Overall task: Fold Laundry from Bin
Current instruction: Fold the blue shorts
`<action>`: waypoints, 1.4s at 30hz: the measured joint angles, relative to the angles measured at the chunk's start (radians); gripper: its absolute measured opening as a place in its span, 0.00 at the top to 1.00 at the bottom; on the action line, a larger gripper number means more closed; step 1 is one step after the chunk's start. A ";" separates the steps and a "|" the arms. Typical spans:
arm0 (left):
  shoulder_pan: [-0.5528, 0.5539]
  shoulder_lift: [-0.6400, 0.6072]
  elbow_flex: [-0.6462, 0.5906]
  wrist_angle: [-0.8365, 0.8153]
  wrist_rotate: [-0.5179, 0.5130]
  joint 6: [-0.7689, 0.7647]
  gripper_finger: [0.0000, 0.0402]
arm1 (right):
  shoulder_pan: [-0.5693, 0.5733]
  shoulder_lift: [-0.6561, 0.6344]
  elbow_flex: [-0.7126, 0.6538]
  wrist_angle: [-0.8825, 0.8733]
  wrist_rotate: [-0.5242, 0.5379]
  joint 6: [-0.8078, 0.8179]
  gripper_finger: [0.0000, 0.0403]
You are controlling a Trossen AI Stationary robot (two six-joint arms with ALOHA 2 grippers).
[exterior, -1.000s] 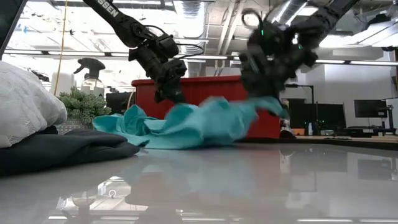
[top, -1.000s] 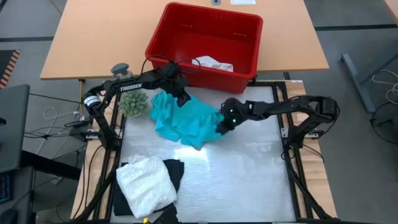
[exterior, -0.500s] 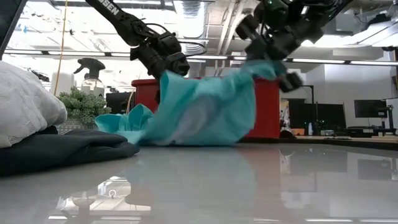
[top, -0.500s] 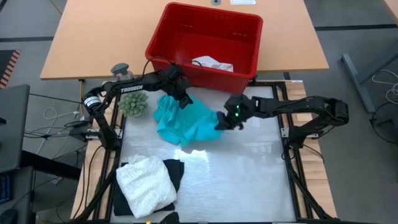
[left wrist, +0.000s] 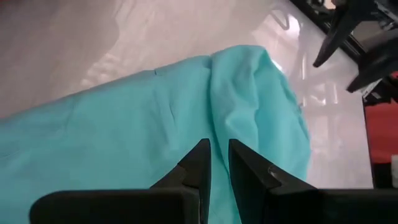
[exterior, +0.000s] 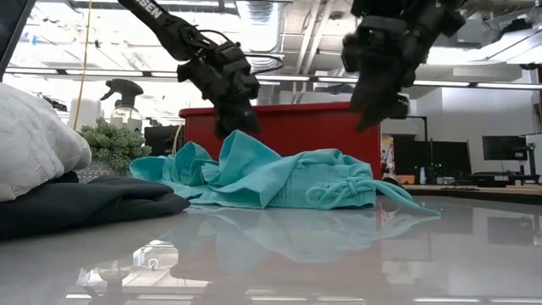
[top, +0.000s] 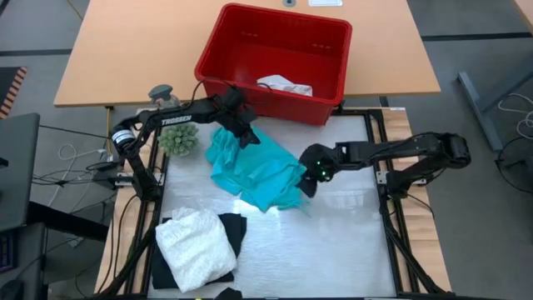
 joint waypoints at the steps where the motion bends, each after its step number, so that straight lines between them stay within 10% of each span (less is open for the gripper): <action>1: 0.001 -0.014 0.000 -0.015 0.001 0.004 0.89 | 0.011 0.001 0.010 -0.001 0.037 -0.085 0.36; 7: -0.014 -0.150 0.000 -0.118 -0.036 0.051 0.89 | 0.024 0.028 0.080 0.112 0.217 -0.466 0.36; 15: -0.033 -0.377 0.001 -0.168 -0.191 -0.002 0.89 | 0.042 0.264 0.221 0.059 0.127 -0.724 0.36; 42: -0.036 -0.474 0.001 -0.313 -0.376 -0.018 0.89 | -0.030 0.527 0.484 0.021 0.075 -0.997 0.36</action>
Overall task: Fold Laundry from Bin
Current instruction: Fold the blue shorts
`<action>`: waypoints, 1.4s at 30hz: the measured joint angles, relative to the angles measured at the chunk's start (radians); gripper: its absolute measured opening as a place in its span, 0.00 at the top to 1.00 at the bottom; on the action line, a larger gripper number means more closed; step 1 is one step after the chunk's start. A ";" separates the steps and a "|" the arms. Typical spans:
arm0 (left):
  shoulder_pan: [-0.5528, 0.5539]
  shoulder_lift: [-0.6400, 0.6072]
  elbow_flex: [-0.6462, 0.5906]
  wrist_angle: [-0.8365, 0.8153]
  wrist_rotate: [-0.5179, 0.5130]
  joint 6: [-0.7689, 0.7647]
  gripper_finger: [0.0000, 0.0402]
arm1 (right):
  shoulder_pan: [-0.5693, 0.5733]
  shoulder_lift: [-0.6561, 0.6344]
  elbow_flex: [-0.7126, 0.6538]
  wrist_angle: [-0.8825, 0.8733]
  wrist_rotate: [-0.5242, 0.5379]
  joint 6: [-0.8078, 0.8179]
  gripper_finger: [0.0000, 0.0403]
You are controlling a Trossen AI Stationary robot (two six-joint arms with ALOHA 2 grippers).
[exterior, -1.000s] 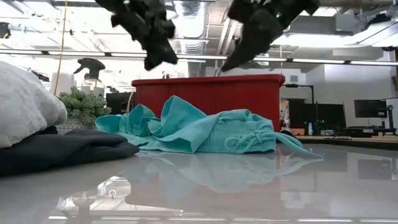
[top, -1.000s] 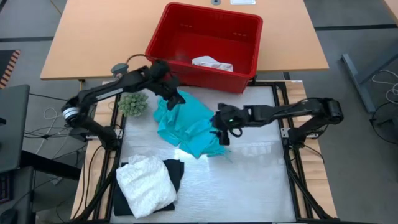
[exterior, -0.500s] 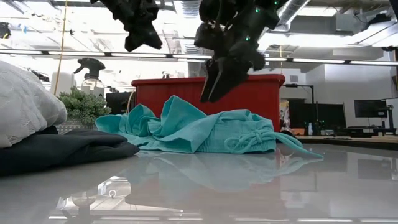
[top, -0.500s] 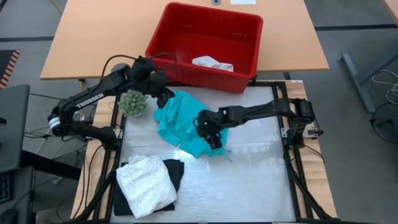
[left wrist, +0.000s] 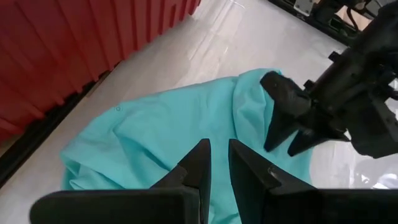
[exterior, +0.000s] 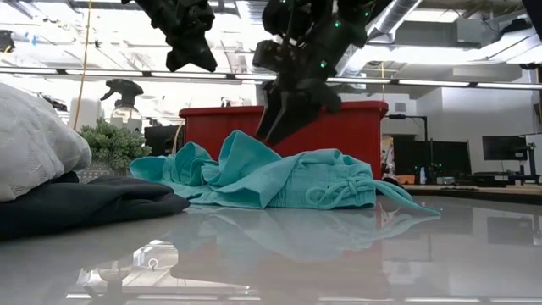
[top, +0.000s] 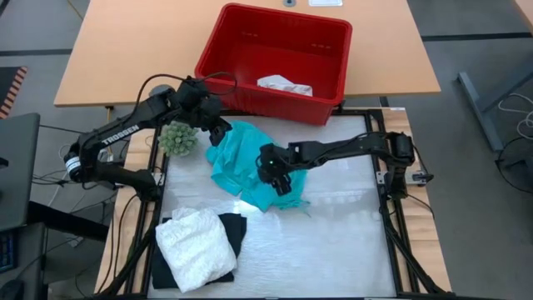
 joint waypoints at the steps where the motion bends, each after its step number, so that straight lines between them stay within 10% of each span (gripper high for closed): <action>1: 0.000 0.000 0.000 0.000 0.000 -0.001 0.89 | -0.001 0.006 0.000 0.009 -0.015 -0.009 0.36; 6: -0.002 0.000 0.000 -0.015 0.000 -0.003 0.89 | -0.001 0.035 -0.001 0.058 -0.005 0.002 0.44; 16: -0.003 0.000 0.000 -0.024 -0.010 -0.005 0.89 | -0.038 0.047 0.000 0.058 -0.034 0.132 0.95; 21: -0.003 0.000 0.000 -0.024 -0.010 0.010 0.89 | -0.077 0.025 0.025 0.016 0.047 0.367 0.96; 29: -0.003 0.000 0.000 -0.024 -0.011 0.021 0.89 | -0.219 -0.030 0.183 -0.523 0.559 0.823 0.96; 42: -0.003 0.000 -0.001 -0.078 -0.009 0.009 0.89 | -0.440 -0.010 0.186 -0.907 0.509 1.037 0.73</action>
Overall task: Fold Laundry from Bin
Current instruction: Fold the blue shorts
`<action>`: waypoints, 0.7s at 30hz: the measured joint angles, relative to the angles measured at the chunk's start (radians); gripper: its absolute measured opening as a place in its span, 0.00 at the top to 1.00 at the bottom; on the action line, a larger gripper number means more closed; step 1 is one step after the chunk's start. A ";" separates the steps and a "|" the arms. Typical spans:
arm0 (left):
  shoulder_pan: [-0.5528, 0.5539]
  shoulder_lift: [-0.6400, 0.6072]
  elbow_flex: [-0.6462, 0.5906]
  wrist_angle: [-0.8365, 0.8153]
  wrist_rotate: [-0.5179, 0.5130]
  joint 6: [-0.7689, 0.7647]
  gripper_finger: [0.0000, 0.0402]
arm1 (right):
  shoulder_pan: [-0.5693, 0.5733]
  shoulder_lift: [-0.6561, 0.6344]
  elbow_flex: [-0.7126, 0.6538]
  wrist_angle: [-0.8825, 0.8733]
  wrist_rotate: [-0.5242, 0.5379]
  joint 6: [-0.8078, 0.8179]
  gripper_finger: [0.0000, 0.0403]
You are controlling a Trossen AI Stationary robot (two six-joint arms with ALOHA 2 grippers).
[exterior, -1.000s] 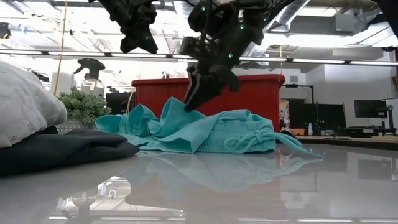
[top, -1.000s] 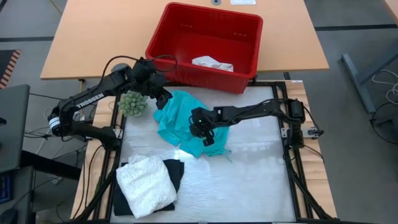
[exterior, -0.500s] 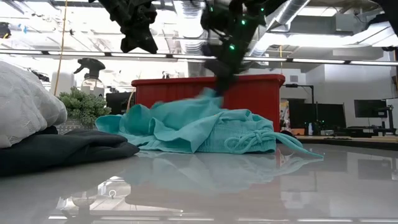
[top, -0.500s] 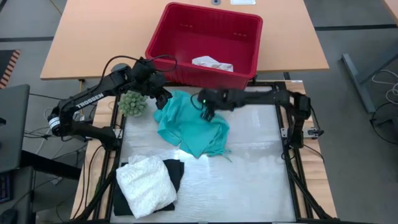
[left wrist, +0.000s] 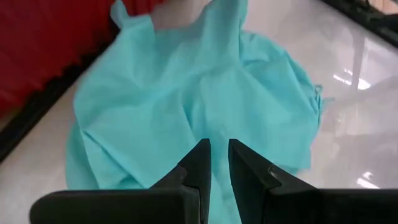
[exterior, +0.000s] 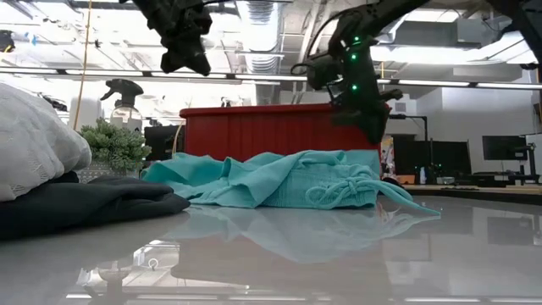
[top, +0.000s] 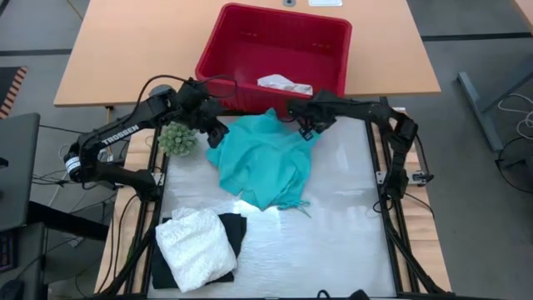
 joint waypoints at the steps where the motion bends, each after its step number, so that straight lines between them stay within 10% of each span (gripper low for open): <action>1: 0.000 0.000 0.000 -0.013 0.001 0.000 0.89 | 0.000 -0.001 0.000 0.005 0.012 -0.026 0.71; 6: -0.013 -0.007 0.000 -0.064 -0.010 -0.004 0.89 | -0.002 -0.025 0.000 0.052 -0.047 -0.211 0.61; 13: -0.025 -0.080 0.000 -0.064 -0.062 -0.006 0.89 | 0.202 -0.157 0.001 0.367 -0.713 -0.817 0.57; 21: -0.024 -0.110 0.000 -0.064 -0.113 -0.044 0.89 | 0.464 -0.068 0.000 0.511 -0.651 -1.015 0.55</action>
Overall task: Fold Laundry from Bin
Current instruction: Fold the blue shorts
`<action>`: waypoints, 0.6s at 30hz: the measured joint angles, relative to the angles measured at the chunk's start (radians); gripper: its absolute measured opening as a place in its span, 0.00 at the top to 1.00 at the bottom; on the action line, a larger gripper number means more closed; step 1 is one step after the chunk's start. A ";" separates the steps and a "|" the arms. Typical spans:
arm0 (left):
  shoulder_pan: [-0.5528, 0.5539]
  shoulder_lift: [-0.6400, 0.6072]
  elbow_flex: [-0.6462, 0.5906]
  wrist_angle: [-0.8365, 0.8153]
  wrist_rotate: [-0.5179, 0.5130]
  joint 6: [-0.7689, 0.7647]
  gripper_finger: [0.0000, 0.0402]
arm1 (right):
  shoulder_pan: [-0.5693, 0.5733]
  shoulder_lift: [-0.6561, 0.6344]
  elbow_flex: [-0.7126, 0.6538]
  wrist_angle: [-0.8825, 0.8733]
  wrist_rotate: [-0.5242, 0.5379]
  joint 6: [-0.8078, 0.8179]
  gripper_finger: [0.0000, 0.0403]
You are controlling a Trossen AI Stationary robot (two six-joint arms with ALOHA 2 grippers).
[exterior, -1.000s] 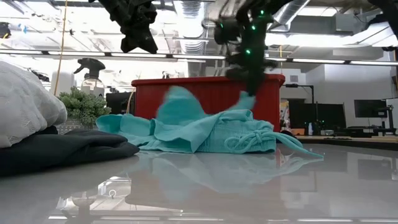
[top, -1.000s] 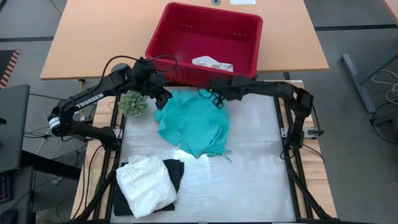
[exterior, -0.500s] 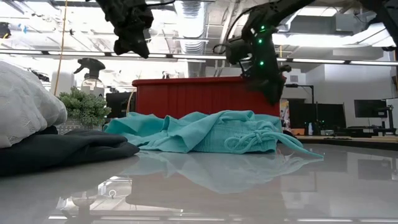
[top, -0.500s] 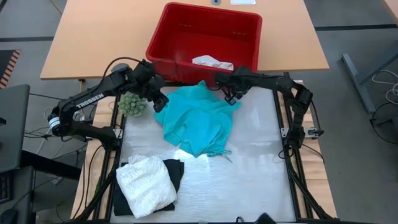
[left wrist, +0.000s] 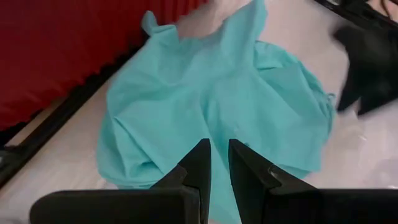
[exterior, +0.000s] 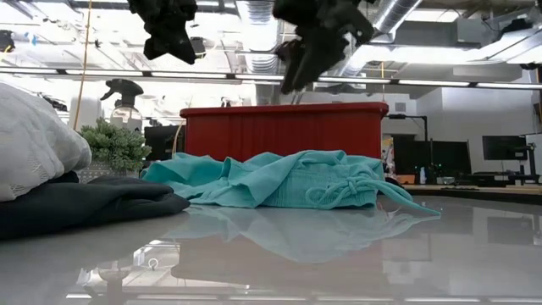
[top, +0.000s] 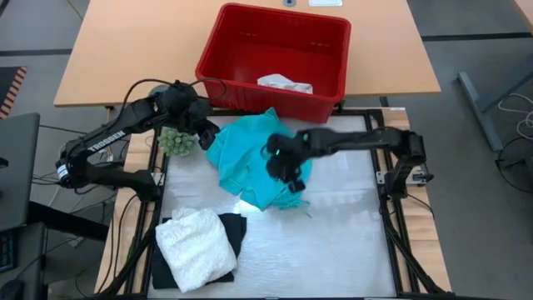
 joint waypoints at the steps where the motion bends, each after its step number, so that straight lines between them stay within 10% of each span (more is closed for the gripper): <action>1: 0.000 0.000 0.000 0.000 -0.012 -0.004 0.89 | 0.018 0.020 0.000 0.008 0.003 -0.010 0.53; 18: 0.000 0.001 0.000 -0.021 -0.036 -0.048 0.89 | 0.118 0.191 0.000 0.102 -0.015 -0.007 0.35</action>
